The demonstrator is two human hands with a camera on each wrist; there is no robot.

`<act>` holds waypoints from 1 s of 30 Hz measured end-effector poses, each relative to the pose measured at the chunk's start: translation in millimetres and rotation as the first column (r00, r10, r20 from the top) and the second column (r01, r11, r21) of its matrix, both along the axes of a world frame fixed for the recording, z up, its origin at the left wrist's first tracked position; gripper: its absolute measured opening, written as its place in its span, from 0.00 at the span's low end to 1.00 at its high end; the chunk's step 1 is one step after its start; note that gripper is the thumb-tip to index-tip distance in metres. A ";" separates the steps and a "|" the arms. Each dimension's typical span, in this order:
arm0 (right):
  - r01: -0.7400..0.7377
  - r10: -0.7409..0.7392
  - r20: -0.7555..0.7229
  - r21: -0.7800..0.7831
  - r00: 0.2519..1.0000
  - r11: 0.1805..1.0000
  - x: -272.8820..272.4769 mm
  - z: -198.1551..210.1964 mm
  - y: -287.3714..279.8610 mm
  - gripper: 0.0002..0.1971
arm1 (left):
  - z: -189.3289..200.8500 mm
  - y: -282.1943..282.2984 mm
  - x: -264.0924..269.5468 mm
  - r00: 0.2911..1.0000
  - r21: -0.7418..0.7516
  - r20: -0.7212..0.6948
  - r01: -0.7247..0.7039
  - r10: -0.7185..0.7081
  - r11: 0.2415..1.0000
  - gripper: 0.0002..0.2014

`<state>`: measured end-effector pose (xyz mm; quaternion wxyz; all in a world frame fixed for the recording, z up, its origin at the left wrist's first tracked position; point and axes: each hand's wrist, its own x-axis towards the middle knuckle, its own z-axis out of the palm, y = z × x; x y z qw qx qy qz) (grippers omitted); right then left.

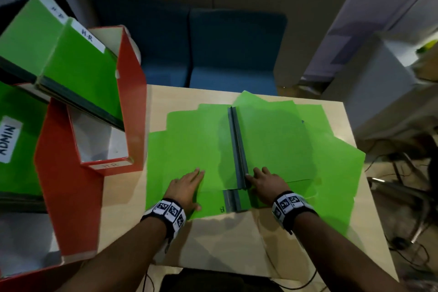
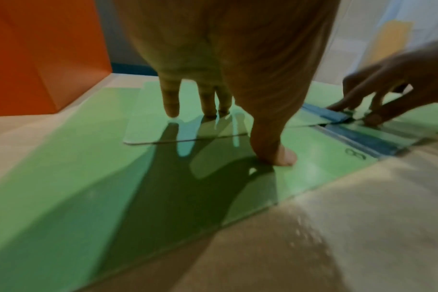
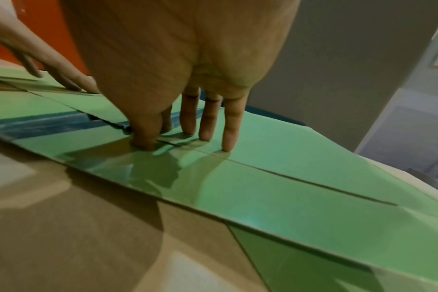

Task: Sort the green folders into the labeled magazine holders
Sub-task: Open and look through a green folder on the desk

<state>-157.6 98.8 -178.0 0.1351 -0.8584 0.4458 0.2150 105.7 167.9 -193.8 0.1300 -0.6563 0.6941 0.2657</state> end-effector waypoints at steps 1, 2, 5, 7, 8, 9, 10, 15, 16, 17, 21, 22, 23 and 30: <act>-0.019 0.019 0.017 -0.011 1.000 1.000 -1.1 -0.8 1.6 0.25 | -1.6 2.9 -1.8 1.000 -0.026 0.027 0.010 -0.010 1.000 0.56; -0.038 0.039 0.040 -0.012 0.998 0.999 -2.3 -1.1 3.9 0.23 | -2.0 4.8 -4.2 0.998 -0.045 0.051 0.025 -0.022 0.999 0.55; -0.055 0.053 0.033 0.062 0.998 0.997 -6.2 -9.0 15.6 0.32 | 1.9 8.4 -11.0 0.983 -0.030 0.153 0.110 -0.104 0.993 0.46; -0.109 0.112 -0.033 0.070 0.993 0.992 -8.6 -14.9 23.2 0.46 | 4.2 13.9 -14.2 0.983 0.001 0.149 0.112 -0.110 0.994 0.41; -0.141 0.144 -0.062 0.053 0.988 0.989 -9.5 -18.2 26.3 0.50 | 4.0 17.7 -15.0 0.987 0.028 0.126 0.099 -0.101 0.995 0.40; -0.160 0.162 -0.070 0.035 0.984 0.987 -10.5 -19.4 29.6 0.51 | 3.4 21.8 -15.3 0.988 0.062 0.110 0.098 -0.105 0.993 0.40; -0.164 0.165 -0.058 0.028 0.985 0.986 -11.2 -19.6 32.2 0.51 | 3.1 26.1 -15.3 0.986 0.091 0.110 0.113 -0.123 0.989 0.39; -0.175 0.175 0.058 -0.019 0.983 0.984 -10.5 -18.1 41.2 0.32 | 6.8 41.0 -14.6 0.965 0.157 0.132 0.204 -0.225 0.966 0.48; -0.190 0.192 0.061 -0.034 0.980 0.981 -10.8 -19.5 42.8 0.30 | 7.8 43.4 -14.7 0.967 0.153 0.133 0.196 -0.217 0.969 0.51; -0.217 0.220 0.067 -0.045 0.973 0.975 -10.9 -20.3 44.5 0.29 | 9.0 45.3 -15.2 0.971 0.139 0.132 0.180 -0.199 0.974 0.53; -0.401 0.409 0.042 -0.136 0.911 0.906 -16.9 -29.2 50.7 0.19 | 10.4 51.5 -18.9 0.970 0.083 0.147 0.184 -0.194 0.979 0.51; -0.434 0.445 0.045 -0.149 0.895 0.888 -17.1 -29.0 52.1 0.16 | 11.3 52.8 -19.0 0.964 0.077 0.159 0.203 -0.213 0.976 0.49; -0.463 0.472 0.050 -0.131 0.880 0.877 -16.3 -26.7 53.1 0.14 | 11.5 53.8 -18.7 0.957 0.065 0.171 0.228 -0.236 0.971 0.48; -0.427 0.472 0.235 -0.217 0.850 0.878 -3.9 35.2 46.2 0.16 | 25.9 58.4 -29.0 0.965 -0.123 -0.013 0.257 -0.261 0.959 0.40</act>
